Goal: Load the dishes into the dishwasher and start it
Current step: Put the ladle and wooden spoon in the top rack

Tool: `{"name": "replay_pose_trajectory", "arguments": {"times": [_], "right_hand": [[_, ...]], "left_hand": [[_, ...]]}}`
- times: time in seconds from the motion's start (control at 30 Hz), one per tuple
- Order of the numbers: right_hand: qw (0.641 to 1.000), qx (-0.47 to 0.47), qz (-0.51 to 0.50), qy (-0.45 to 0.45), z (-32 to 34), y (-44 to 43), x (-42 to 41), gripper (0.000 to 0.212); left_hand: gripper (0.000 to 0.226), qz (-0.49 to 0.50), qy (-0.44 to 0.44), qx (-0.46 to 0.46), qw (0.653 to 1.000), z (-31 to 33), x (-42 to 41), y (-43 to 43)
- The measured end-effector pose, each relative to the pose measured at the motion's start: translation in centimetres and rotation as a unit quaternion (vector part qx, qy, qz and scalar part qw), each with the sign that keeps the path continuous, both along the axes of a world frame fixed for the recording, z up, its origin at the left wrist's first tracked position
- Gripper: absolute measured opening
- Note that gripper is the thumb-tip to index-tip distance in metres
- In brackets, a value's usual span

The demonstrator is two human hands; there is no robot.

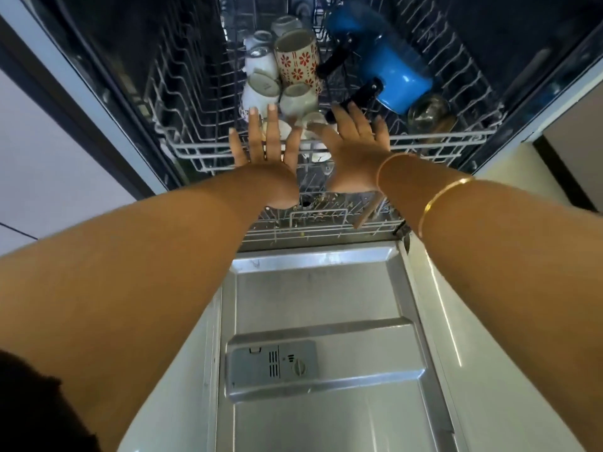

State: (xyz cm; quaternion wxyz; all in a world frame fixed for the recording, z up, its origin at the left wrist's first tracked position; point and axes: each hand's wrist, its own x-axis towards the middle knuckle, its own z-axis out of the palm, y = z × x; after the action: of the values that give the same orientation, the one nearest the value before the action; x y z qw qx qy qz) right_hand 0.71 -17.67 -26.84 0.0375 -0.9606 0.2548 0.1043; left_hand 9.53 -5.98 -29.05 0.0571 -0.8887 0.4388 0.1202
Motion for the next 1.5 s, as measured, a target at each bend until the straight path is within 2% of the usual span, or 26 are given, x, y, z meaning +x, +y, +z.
{"name": "replay_pose_trajectory", "arguments": {"times": [0.07, 0.2, 0.43, 0.5, 0.63, 0.73, 0.8, 0.9, 1.0, 1.1, 1.2, 1.33, 1.5], "right_hand": [[1.000, -0.005, -0.002, -0.004, -0.4, -0.5, 1.0, 0.107], [0.996, -0.075, -0.002, -0.044, -2.2, -0.1, 1.1, 0.107], [0.989, -0.104, 0.023, -0.105, -2.6, 0.2, 0.4, 0.104], [0.982, -0.131, 0.024, -0.135, -3.1, 0.4, -0.1, 0.101], [0.962, -0.196, 0.042, -0.185, -6.3, 1.2, -2.6, 0.092], [0.959, -0.214, 0.082, -0.168, -10.4, 1.9, -5.4, 0.085], [0.975, -0.176, 0.098, -0.096, -12.4, 2.3, -6.8, 0.081], [0.992, -0.078, 0.092, 0.028, -14.6, 1.8, -7.0, 0.077], [0.992, -0.032, 0.086, 0.087, -16.4, 0.5, -5.2, 0.082], [0.995, 0.017, 0.046, 0.083, -17.0, -0.2, -3.0, 0.087], [0.996, 0.013, 0.007, 0.087, -18.6, -0.6, -2.2, 0.085], [0.999, -0.004, -0.022, 0.048, -21.2, 0.2, -3.0, 0.084], [0.994, 0.065, -0.087, 0.018, -21.4, 3.6, -5.5, 0.086]], "left_hand": [[0.091, -0.008, -0.038, -0.061, 0.997, -1.1, 1.1, -0.4], [0.102, 0.022, -0.039, 0.008, 0.999, -2.0, 2.1, -1.2], [0.111, 0.018, -0.071, -0.005, 0.997, -1.2, 0.9, -1.1], [0.111, 0.000, -0.098, -0.040, 0.994, -1.6, 0.6, -0.7], [0.100, -0.062, -0.173, -0.195, 0.963, -3.8, 0.3, 0.9], [0.092, -0.135, -0.219, -0.201, 0.945, -7.7, -0.4, 2.8], [0.088, -0.176, -0.234, -0.180, 0.939, -10.7, -1.5, 3.6], [0.080, -0.205, -0.189, -0.134, 0.951, -13.7, -3.1, 3.4], [0.078, -0.151, -0.094, -0.040, 0.983, -15.5, -3.6, 1.1], [0.083, -0.041, 0.009, -0.004, 0.999, -16.4, -2.9, -2.5], [0.085, 0.003, 0.067, 0.025, 0.997, -17.7, -2.5, -4.6], [0.082, -0.009, 0.049, 0.040, 0.998, -19.1, -2.9, -4.2], [0.085, -0.013, 0.049, 0.091, 0.995, -18.3, -6.1, -2.0]]}}
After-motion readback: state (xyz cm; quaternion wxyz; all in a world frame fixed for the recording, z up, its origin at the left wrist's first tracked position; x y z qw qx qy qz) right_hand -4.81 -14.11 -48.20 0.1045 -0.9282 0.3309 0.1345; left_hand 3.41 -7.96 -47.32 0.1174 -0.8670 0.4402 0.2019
